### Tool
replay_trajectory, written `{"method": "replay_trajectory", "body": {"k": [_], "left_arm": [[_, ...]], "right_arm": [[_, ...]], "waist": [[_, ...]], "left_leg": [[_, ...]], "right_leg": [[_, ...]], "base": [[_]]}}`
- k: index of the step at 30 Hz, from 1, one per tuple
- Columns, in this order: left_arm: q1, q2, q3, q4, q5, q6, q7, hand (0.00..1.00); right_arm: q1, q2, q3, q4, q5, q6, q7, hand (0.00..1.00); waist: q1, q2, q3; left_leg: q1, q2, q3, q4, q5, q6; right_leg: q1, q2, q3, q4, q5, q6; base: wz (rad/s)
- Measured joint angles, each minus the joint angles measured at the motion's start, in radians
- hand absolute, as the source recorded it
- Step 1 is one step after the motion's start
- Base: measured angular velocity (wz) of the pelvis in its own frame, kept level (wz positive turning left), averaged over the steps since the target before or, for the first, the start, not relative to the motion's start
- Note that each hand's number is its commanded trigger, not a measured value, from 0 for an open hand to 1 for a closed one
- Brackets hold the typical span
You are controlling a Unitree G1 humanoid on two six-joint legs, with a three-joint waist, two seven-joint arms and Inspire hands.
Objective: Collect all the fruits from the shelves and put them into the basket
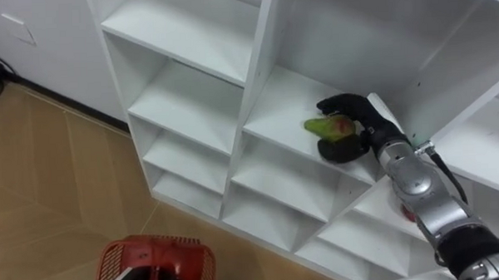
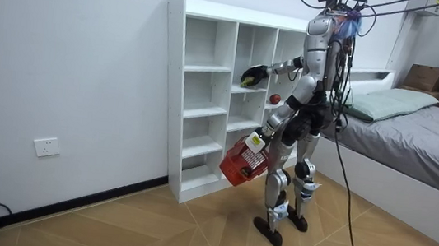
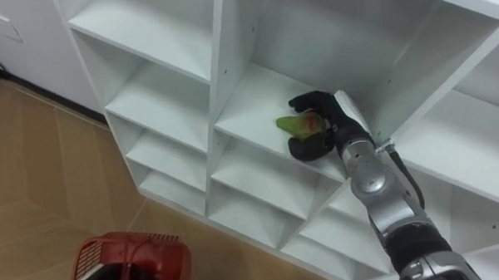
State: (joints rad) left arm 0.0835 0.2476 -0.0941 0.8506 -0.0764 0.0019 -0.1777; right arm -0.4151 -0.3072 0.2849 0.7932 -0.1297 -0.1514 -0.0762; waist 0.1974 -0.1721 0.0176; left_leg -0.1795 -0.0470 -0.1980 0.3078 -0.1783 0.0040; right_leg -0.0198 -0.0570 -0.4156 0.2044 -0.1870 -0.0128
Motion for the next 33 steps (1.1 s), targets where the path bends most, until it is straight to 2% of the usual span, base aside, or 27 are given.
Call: {"method": "replay_trajectory", "body": {"k": [20,27,33], "left_arm": [[-0.004,0.000,-0.001,0.013,0.001,0.000,0.000,1.00],[-0.006,-0.001,-0.009,0.009,0.001,-0.002,0.000,1.00],[-0.017,-0.013,-0.008,0.000,0.003,-0.003,-0.003,1.00]], "right_arm": [[-0.006,0.000,0.006,0.022,-0.005,0.002,0.057,1.00],[-0.006,-0.001,0.007,0.014,0.006,0.000,0.059,1.00],[0.040,0.000,0.010,-0.068,0.004,-0.001,0.066,1.00]], "waist": [[-0.001,0.003,0.0005],[-0.002,0.013,0.0008],[0.000,0.027,-0.0005]], "left_leg": [[0.000,0.000,0.000,0.001,0.000,0.000],[0.001,0.000,0.001,0.002,0.000,0.001],[0.000,0.005,0.020,-0.003,0.000,0.001]], "right_leg": [[0.001,0.000,0.000,0.001,0.002,0.000],[0.000,0.000,0.002,0.001,0.004,0.000],[-0.015,0.002,0.032,0.003,0.005,0.000]], "base": [[0.00],[0.00],[-0.10]]}}
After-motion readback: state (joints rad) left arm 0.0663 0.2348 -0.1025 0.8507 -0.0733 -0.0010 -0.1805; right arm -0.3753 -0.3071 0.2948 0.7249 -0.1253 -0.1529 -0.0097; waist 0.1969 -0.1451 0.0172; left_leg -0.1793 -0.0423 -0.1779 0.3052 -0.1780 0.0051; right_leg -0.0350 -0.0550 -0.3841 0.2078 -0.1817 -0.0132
